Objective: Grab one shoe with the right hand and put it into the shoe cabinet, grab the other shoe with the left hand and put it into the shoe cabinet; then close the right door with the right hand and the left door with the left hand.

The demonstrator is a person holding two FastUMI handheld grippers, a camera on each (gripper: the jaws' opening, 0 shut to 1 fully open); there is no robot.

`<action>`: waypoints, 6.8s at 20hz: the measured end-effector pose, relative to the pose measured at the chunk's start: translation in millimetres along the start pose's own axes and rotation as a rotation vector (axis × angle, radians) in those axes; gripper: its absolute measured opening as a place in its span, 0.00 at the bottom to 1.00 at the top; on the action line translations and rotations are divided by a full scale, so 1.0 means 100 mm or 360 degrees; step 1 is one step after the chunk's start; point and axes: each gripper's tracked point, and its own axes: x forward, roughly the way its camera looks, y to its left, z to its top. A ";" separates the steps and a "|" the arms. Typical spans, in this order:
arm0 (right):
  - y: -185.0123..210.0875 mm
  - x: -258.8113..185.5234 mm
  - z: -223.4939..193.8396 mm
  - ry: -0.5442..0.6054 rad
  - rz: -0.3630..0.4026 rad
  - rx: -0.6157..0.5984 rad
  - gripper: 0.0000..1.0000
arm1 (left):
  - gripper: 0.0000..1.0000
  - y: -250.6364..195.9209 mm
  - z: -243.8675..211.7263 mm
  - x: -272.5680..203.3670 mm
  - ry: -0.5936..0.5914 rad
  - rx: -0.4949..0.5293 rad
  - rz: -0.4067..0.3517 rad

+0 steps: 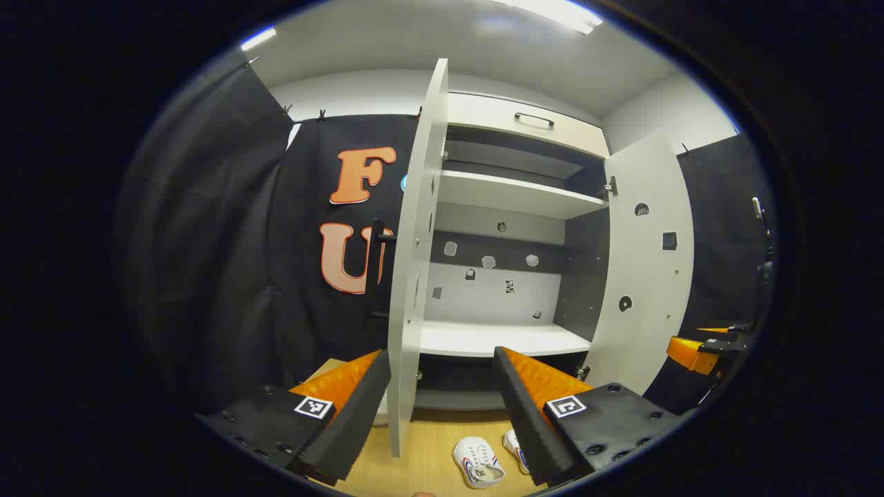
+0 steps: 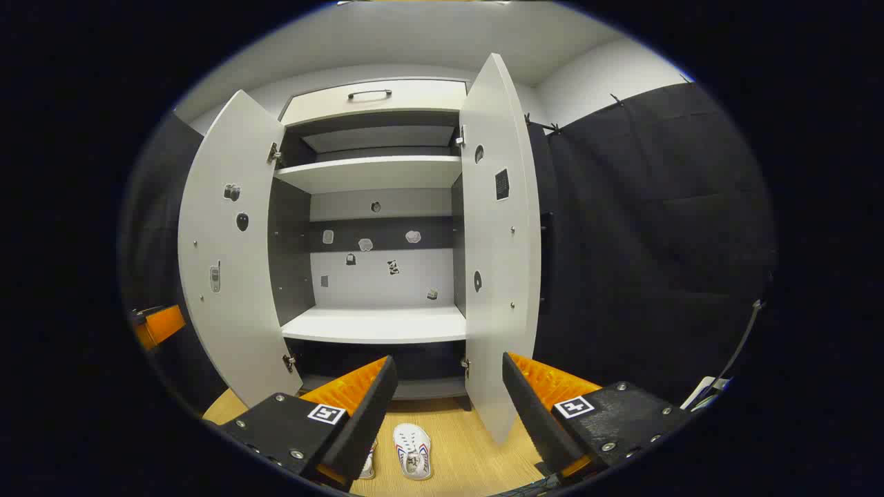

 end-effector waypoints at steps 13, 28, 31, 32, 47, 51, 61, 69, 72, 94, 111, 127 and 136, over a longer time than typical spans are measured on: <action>0.12 0.06 -0.02 0.0023 0.0065 -0.0025 0.94 | 0.96 -0.03 -0.13 0.04 0.0024 0.0019 0.0011; 0.11 0.45 -1.16 0.0322 0.0090 0.0037 0.94 | 0.97 -0.01 -0.05 -0.04 -0.0013 0.0005 0.0050; 0.11 0.68 -1.72 0.0463 0.0090 0.0000 0.94 | 0.97 0.01 -0.05 -0.06 -0.0011 0.0018 0.0062; 0.13 0.73 -1.90 0.0511 0.0103 0.0001 0.94 | 0.96 0.03 -0.04 -0.06 -0.0008 0.0026 0.0069; 0.35 1.43 -3.83 0.1046 0.0158 -0.0108 0.94 | 0.96 0.25 -0.10 -0.03 0.0028 0.0049 0.0164; 0.40 1.45 -4.15 0.1162 0.0191 -0.0123 0.92 | 0.96 0.33 -0.12 -0.02 0.0036 0.0058 0.0191; 0.46 1.44 -4.44 0.1282 0.0163 0.0116 0.35 | 0.94 0.34 -0.28 0.03 0.0099 0.0066 0.0210; 0.52 1.43 -3.93 0.1185 0.0078 0.0082 0.03 | 0.97 0.34 -0.37 0.07 0.0131 0.0059 0.0205; 0.55 1.41 -3.38 0.1134 0.0112 0.0114 0.02 | 0.97 0.31 -0.43 0.09 0.0140 0.0047 0.0190; 1.13 2.46 -0.26 0.0694 0.0328 0.0149 0.02 | 0.99 0.47 -0.44 0.17 0.0102 0.0086 0.0195; 1.06 4.32 -0.49 0.0950 0.0147 0.0256 0.02 | 0.96 0.68 -0.46 0.29 0.0119 0.0122 0.0292; 0.97 3.66 0.02 0.0605 0.0260 0.0055 0.45 | 0.97 0.43 -0.58 0.23 0.0154 0.0073 0.0242; 0.74 2.41 0.48 0.0268 0.0338 0.0045 0.87 | 0.97 0.05 -1.05 0.23 0.0252 0.0026 0.0129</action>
